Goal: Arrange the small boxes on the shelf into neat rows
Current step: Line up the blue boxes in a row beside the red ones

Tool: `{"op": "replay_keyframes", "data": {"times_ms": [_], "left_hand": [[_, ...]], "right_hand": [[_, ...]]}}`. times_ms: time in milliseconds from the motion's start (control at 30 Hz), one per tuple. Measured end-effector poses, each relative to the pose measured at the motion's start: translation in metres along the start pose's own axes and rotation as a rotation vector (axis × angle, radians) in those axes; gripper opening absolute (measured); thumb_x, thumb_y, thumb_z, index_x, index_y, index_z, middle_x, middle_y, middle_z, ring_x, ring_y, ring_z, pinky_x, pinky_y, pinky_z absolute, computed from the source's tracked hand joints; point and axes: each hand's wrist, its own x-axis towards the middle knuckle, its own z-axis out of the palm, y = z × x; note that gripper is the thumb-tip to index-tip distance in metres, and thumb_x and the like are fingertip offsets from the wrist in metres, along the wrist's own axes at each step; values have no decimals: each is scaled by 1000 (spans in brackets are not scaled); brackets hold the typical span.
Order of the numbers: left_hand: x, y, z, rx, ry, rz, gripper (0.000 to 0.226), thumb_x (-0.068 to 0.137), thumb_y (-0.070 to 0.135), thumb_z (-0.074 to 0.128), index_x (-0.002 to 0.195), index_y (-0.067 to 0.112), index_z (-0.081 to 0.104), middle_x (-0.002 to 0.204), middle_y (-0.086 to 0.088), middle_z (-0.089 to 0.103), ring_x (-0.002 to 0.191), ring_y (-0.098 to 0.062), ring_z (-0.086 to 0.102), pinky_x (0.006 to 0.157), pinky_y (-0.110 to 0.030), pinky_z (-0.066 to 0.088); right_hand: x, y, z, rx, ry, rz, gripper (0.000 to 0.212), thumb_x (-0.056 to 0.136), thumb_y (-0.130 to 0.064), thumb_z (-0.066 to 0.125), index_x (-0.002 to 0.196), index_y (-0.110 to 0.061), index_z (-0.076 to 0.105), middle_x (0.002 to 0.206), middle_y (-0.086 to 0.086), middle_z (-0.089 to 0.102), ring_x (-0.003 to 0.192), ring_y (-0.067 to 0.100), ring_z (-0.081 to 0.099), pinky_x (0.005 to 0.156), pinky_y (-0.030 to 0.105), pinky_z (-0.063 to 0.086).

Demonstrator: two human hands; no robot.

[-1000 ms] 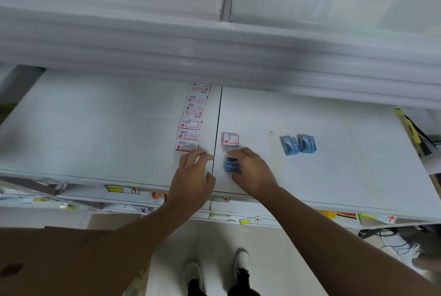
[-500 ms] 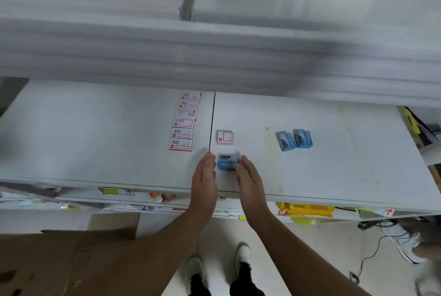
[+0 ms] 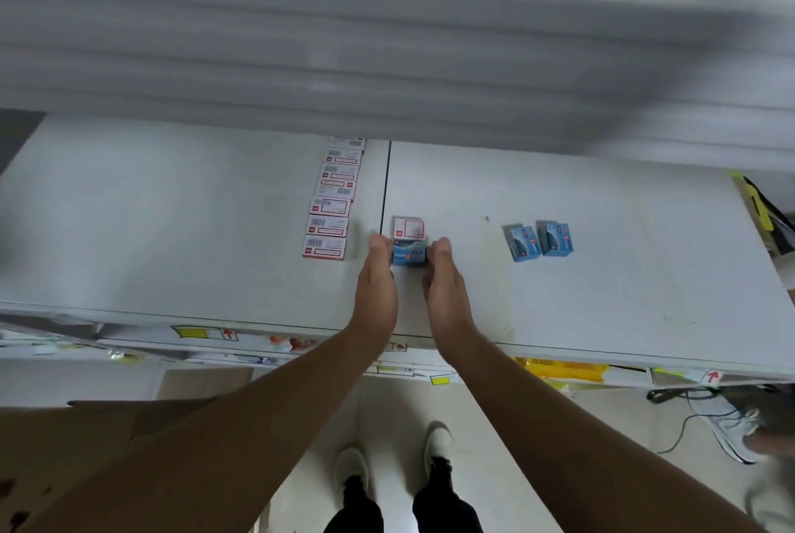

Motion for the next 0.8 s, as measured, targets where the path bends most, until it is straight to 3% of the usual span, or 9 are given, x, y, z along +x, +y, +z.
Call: {"op": "replay_keyframes", "data": {"times_ms": [100,200,333,433,500,567,633,700,800], "left_hand": [[13,5,3,12,5,27,41,111,59,28,103,45,65,92,38,73,91,25,63,89,-14,36],[25,9,5,64,2,48,45,109,64,29,107,44,69,107,25,76,99,20,64,94,-16,38],[34,24,7,173,-42,67,43,109,62,28,116,42,66,109,23,75,103,18,64,81,-2,42],[36,34,6,219,-45,81,46,111,56,31,132,32,64,114,17,73,101,16,64,74,-1,44],[35,39,2,268,-26,104,42,111,48,33,125,25,66,105,19,73,98,14,65,72,-2,46],[33,43,-3,352,-46,121,37,112,42,36,117,21,65,106,19,73,106,5,65,82,-10,49],[32,46,-13,463,-114,155,43,112,38,43,132,4,57,134,-6,65,128,-20,58,106,-36,50],[29,49,-22,573,-160,176,50,111,34,51,143,-5,46,146,-25,51,136,-39,50,113,-53,42],[21,57,-34,774,-179,243,53,108,32,58,157,19,42,157,-5,52,141,-24,52,115,-46,47]], "right_hand": [[10,-6,-1,-17,-7,-18,61,109,-62,25,148,-26,54,132,-1,65,127,15,57,119,38,37],[20,-11,0,-49,-18,-38,61,109,-61,23,147,-26,55,127,-3,65,126,14,56,116,38,37],[32,-21,2,-66,-19,-46,61,109,-59,22,149,-26,54,140,2,63,131,16,55,122,45,34],[38,-27,2,-88,-20,-64,58,109,-59,23,147,-28,55,139,-2,63,130,14,55,122,43,34],[39,-28,-1,-119,-24,-102,54,110,-58,25,143,-30,57,137,-5,63,129,12,55,119,40,35],[37,-27,-5,-190,-12,-160,45,110,-55,29,137,-35,58,136,-10,63,126,9,55,114,36,37],[34,-25,-12,-325,-9,-236,36,110,-52,34,134,-40,58,137,-13,63,126,8,55,111,32,38],[30,-24,-19,-497,-35,-298,39,110,-45,42,142,-31,59,143,-9,62,131,11,55,112,31,40],[26,-30,-26,-755,-40,-329,42,104,-34,55,144,-24,61,142,1,65,127,20,60,105,30,46]]}}
